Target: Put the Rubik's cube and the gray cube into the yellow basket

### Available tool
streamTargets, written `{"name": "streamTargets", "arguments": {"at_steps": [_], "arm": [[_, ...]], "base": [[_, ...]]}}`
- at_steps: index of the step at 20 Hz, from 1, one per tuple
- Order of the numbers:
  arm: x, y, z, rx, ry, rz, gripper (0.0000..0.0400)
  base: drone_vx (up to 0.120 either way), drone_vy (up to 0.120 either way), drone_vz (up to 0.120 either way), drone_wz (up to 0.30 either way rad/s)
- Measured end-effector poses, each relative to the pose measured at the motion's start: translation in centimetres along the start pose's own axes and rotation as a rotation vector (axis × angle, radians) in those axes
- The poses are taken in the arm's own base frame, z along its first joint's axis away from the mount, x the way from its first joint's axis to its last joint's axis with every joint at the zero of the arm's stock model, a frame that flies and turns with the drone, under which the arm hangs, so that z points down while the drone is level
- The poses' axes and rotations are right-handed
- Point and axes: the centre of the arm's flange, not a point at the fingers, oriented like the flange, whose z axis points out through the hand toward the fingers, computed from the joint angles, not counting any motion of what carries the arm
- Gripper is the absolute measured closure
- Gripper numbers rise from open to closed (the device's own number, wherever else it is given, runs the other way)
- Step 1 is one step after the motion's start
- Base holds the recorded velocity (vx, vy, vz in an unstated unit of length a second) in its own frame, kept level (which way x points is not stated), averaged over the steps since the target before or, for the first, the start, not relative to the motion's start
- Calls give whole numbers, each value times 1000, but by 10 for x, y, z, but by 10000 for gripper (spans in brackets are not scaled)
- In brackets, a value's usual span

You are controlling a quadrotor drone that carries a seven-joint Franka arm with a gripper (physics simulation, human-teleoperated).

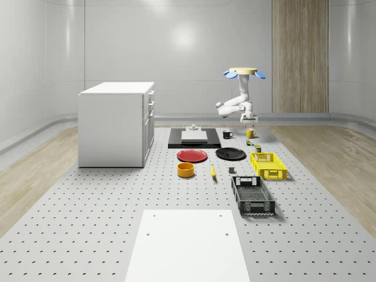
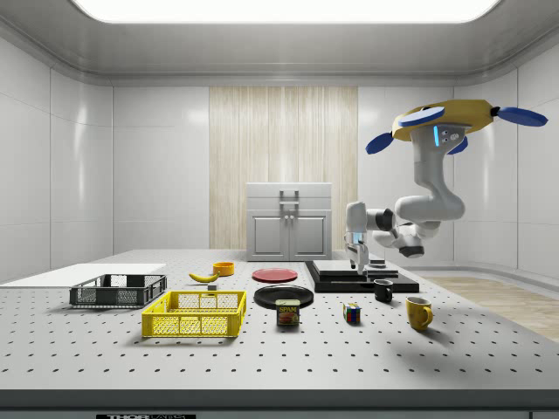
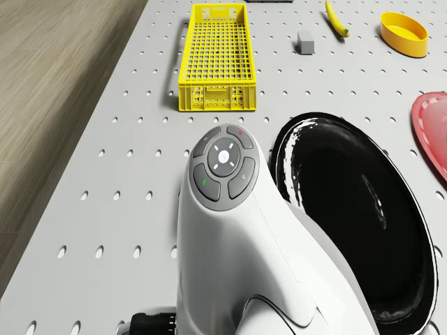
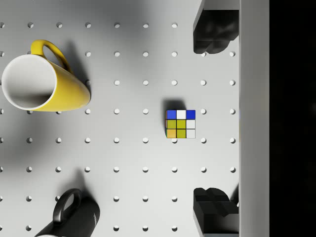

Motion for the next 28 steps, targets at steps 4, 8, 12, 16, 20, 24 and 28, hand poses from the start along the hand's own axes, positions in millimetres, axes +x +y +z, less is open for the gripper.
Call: {"name": "streamTargets", "arguments": {"at_steps": [4,8,12,16,20,24,28], "arm": [[0,0,0,-2,2,0,0],[0,0,0,-2,2,0,0],[0,0,0,-3,3,0,0],[0,0,0,-3,3,0,0],[0,0,0,-3,3,0,0],[0,0,0,-3,3,0,0],[0,0,0,-3,3,0,0]], "base": [[0,0,-120,0],[0,0,-120,0],[0,-40,-120,0],[0,40,-120,0],[0,0,-120,0],[30,0,0,0],[40,-30,0,0]]}}
